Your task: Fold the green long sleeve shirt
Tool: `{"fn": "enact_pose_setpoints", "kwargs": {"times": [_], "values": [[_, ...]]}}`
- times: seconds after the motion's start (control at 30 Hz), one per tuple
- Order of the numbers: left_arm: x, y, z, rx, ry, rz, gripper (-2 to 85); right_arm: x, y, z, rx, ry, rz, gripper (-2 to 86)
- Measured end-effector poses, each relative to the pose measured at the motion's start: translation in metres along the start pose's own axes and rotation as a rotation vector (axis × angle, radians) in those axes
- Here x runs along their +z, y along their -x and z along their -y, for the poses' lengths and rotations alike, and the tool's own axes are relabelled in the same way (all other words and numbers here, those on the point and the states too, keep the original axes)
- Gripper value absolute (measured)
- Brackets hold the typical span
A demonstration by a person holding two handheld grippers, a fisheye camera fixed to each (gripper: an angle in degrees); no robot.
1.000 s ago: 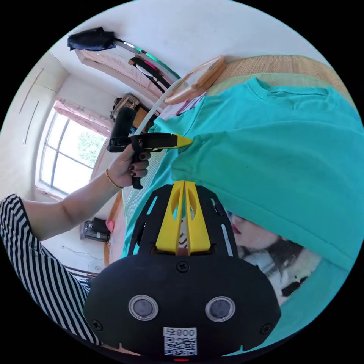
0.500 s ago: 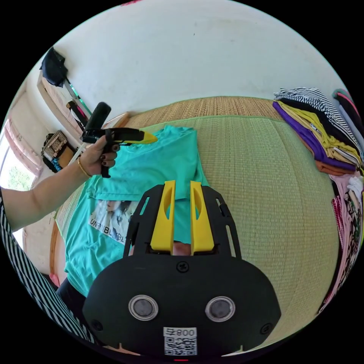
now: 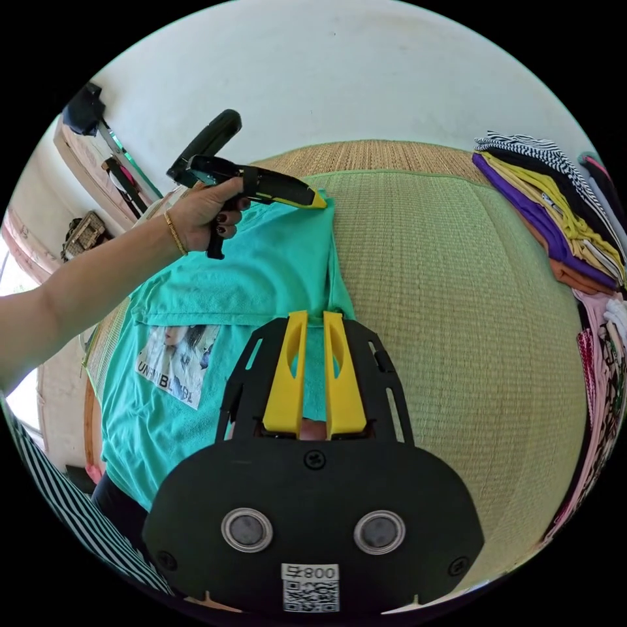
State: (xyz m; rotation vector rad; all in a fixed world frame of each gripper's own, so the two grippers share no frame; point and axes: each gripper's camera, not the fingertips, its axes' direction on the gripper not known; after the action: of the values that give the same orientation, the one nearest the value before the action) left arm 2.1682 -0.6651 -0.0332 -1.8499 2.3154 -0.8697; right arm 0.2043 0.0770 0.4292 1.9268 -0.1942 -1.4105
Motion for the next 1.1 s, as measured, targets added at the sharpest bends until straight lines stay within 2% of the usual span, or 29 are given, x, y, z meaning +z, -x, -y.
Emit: {"fn": "enact_pose_setpoints", "kwargs": {"times": [0.2, 0.43, 0.67, 0.87, 1.1], "values": [[-0.068, -0.019, -0.006, 0.025, -0.185, -0.078, 1.5, -0.003, -0.018, -0.014, 0.019, -0.016, 0.029, 4.0], [-0.083, 0.007, -0.001, -0.109, -0.124, -0.112, 2.6, -0.009, -0.039, -0.028, 0.034, -0.065, -0.009, 5.6], [-0.121, 0.004, 0.054, -0.108, -0.207, -0.123, 7.8, 0.012, -0.060, -0.031, 0.048, 0.007, 0.018, 6.1], [-0.096, 0.009, 0.122, -0.131, 0.001, -0.050, 3.5, 0.021, -0.073, -0.034, 0.046, 0.019, 0.015, 5.2], [-0.125, -0.002, 0.169, -0.074, -0.149, -0.249, 0.7, 0.026, -0.093, -0.041, 0.058, 0.003, 0.046, 1.1]]}}
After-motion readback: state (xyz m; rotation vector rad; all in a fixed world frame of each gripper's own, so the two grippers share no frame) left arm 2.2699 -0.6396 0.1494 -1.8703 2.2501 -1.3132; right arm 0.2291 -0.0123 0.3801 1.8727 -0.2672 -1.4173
